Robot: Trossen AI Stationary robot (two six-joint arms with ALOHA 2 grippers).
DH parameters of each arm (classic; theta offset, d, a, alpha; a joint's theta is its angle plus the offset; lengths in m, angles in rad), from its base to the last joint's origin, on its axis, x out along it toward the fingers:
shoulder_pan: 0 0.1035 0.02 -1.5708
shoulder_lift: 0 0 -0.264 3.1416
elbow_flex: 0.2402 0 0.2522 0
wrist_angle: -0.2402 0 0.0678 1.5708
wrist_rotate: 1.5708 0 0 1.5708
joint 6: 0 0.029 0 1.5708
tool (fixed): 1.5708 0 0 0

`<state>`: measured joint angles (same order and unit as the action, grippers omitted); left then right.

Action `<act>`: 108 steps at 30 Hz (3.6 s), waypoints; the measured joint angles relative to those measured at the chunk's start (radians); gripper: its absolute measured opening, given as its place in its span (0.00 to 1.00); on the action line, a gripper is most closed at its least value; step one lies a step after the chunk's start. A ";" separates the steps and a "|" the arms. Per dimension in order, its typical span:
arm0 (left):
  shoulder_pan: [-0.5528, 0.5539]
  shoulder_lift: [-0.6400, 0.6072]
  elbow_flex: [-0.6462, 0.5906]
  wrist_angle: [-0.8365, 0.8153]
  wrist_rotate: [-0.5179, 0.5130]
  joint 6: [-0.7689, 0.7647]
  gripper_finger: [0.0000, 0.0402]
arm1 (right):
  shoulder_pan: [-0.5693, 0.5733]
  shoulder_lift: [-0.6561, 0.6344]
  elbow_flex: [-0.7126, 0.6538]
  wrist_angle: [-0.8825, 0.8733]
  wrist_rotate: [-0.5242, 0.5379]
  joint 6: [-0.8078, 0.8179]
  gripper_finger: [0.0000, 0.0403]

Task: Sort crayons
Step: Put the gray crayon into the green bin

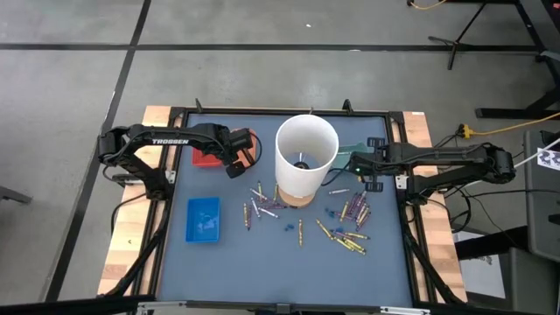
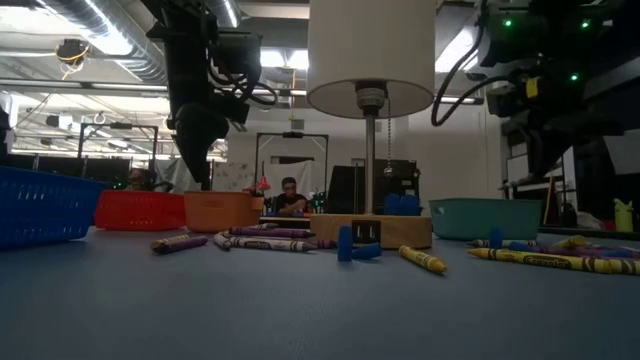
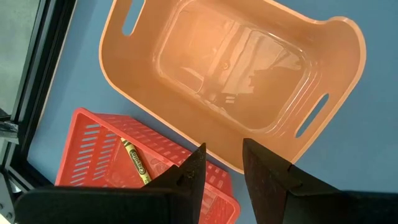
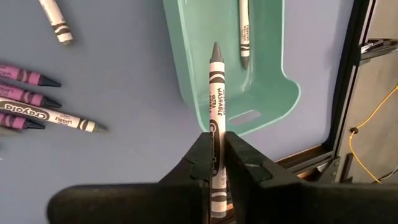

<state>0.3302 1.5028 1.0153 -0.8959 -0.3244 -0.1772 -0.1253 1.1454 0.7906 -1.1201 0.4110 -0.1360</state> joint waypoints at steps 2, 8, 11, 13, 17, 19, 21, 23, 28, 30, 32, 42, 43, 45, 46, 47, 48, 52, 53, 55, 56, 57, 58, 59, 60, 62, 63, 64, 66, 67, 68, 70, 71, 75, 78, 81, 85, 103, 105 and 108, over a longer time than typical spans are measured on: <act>0.000 0.000 0.000 0.000 0.000 0.000 0.22 | 0.000 0.000 0.000 0.010 0.000 0.000 0.06; 0.000 0.000 0.000 0.000 0.000 -0.004 0.22 | 0.000 0.000 0.000 0.029 0.000 -0.003 0.06; 0.000 0.000 0.000 0.000 0.000 -0.004 0.22 | 0.000 0.000 0.000 0.029 0.000 -0.003 0.06; 0.000 0.000 0.000 0.000 0.000 -0.004 0.22 | 0.000 0.000 0.000 0.029 0.000 -0.004 0.06; 0.000 0.000 0.000 0.000 0.000 -0.004 0.22 | 0.000 0.000 0.000 0.029 0.000 -0.025 0.06; 0.000 0.000 0.000 0.000 0.000 -0.004 0.22 | 0.000 0.000 0.000 0.029 0.001 -0.045 0.06; 0.000 0.000 0.000 0.000 0.000 -0.004 0.22 | -0.005 0.000 0.000 0.029 0.001 -0.063 0.06; 0.000 0.000 0.000 0.000 0.000 -0.004 0.22 | -0.022 0.000 0.000 0.030 -0.001 -0.079 0.06; 0.000 0.000 0.000 0.000 0.000 -0.004 0.22 | -0.106 0.000 0.000 0.030 -0.002 -0.099 0.06; 0.000 0.000 0.000 0.000 0.000 -0.004 0.22 | -0.144 0.000 0.000 0.033 -0.016 -0.130 0.06; 0.000 0.000 0.000 0.000 0.000 -0.004 0.22 | -0.182 0.000 0.000 0.051 -0.046 -0.158 0.06; 0.000 0.000 0.000 0.000 0.000 -0.005 0.22 | -0.301 0.000 0.000 0.170 -0.143 -0.238 0.06; 0.000 0.000 0.000 0.000 0.000 -0.005 0.22 | -0.306 0.000 0.000 0.178 -0.143 -0.238 0.06; 0.000 0.000 0.000 0.000 0.000 -0.005 0.22 | -0.310 0.000 0.000 0.194 -0.143 -0.238 0.06; 0.000 0.000 0.000 0.000 0.000 -0.005 0.22 | -0.310 0.000 0.000 0.200 -0.143 -0.238 0.06; 0.000 0.000 0.000 0.000 0.000 -0.005 0.22 | -0.310 0.000 0.000 0.208 -0.143 -0.238 0.07; 0.000 0.000 0.000 0.000 0.000 -0.005 0.22 | -0.308 0.000 0.000 0.214 -0.143 -0.238 0.07; 0.000 0.000 0.000 0.000 0.000 -0.005 0.22 | -0.307 0.000 0.000 0.215 -0.143 -0.238 0.12; 0.000 0.000 0.000 0.000 0.000 -0.005 0.22 | -0.307 0.000 0.000 0.214 -0.143 -0.238 0.14; 0.000 0.000 0.000 0.000 0.000 -0.005 0.22 | -0.307 0.000 0.000 0.214 -0.143 -0.238 0.17; 0.000 0.000 0.000 0.000 0.000 -0.005 0.22 | -0.307 0.000 0.000 0.214 -0.143 -0.238 0.19; 0.000 0.000 0.000 0.000 0.000 -0.005 0.22 | -0.307 0.000 0.000 0.214 -0.143 -0.237 0.21; 0.000 0.000 0.000 0.000 0.000 -0.005 0.22 | -0.307 0.000 0.000 0.214 -0.143 -0.238 0.22; -0.003 0.000 0.000 0.000 0.000 -0.005 0.22 | -0.307 0.000 0.000 0.214 -0.143 -0.237 0.23; -0.005 0.000 0.000 0.000 0.000 -0.005 0.22 | -0.307 0.000 0.000 0.214 -0.143 -0.237 0.24; -0.013 0.000 0.000 0.005 0.000 -0.005 0.22 | -0.307 0.000 0.000 0.214 -0.143 -0.237 0.25; -0.020 0.000 0.000 0.009 0.000 -0.005 0.22 | -0.307 0.000 0.000 0.214 -0.143 -0.237 0.26; -0.028 0.000 0.000 0.015 0.001 -0.005 0.22 | -0.307 0.000 0.000 0.214 -0.143 -0.237 0.26; -0.046 0.000 0.000 0.029 0.002 -0.005 0.22 | -0.307 0.000 0.000 0.214 -0.143 -0.237 0.25; -0.056 0.000 0.000 0.036 0.002 -0.005 0.22 | -0.307 0.000 0.000 0.214 -0.143 -0.237 0.25; -0.067 0.000 0.000 0.041 0.001 -0.005 0.22 | -0.307 0.000 0.000 0.214 -0.143 -0.237 0.25; -0.089 0.000 0.000 0.056 0.002 -0.005 0.22 | -0.307 0.000 0.000 0.214 -0.143 -0.237 0.25; -0.102 0.000 0.000 0.063 0.002 -0.005 0.22 | -0.307 0.000 0.000 0.214 -0.143 -0.237 0.25; -0.153 0.000 0.000 0.098 0.002 -0.003 0.22 | -0.307 0.000 0.000 0.214 -0.143 -0.237 0.25; -0.192 0.000 0.000 0.122 0.003 0.026 0.22 | -0.307 0.000 0.000 0.214 -0.143 -0.237 0.25; -0.229 0.000 0.000 0.151 0.034 0.085 0.22 | -0.307 0.000 0.000 0.214 -0.143 -0.237 0.25; -0.270 0.000 0.000 0.206 0.103 0.180 0.22 | -0.307 0.000 0.000 0.214 -0.143 -0.237 0.25; -0.324 0.000 -0.101 0.392 0.186 0.406 0.22 | -0.307 0.000 0.000 0.213 -0.144 -0.236 0.25; -0.324 0.001 -0.126 0.414 0.186 0.424 0.22 | -0.307 0.000 0.000 0.213 -0.143 -0.236 0.25; -0.324 0.001 -0.158 0.472 0.185 0.457 0.22 | -0.307 0.000 0.000 0.213 -0.144 -0.236 0.25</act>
<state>0.0063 1.5036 0.8575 -0.4237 -0.1390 0.2798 -0.4328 1.1458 0.7910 -0.9070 0.2674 -0.3721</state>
